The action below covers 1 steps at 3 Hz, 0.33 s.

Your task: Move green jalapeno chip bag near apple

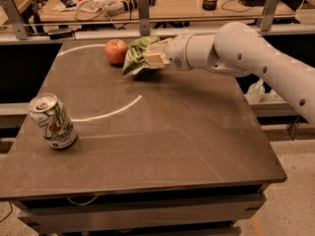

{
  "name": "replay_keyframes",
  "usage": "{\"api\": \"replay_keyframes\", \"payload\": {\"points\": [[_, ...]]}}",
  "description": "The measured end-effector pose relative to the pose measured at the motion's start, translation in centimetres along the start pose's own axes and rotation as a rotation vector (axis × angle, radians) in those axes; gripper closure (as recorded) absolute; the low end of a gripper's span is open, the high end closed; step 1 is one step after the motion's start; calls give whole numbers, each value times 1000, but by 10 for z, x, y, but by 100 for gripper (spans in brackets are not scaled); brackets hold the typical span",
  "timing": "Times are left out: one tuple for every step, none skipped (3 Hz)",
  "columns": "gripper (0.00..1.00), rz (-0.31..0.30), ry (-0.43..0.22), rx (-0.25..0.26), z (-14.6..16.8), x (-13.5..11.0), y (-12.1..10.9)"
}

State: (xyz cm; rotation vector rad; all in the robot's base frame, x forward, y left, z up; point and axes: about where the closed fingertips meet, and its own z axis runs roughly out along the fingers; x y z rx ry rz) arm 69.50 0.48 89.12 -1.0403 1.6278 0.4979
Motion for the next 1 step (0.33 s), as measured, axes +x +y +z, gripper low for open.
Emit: {"api": "replay_keyframes", "payload": {"points": [[59, 7, 2, 1, 0, 1, 0]]}}
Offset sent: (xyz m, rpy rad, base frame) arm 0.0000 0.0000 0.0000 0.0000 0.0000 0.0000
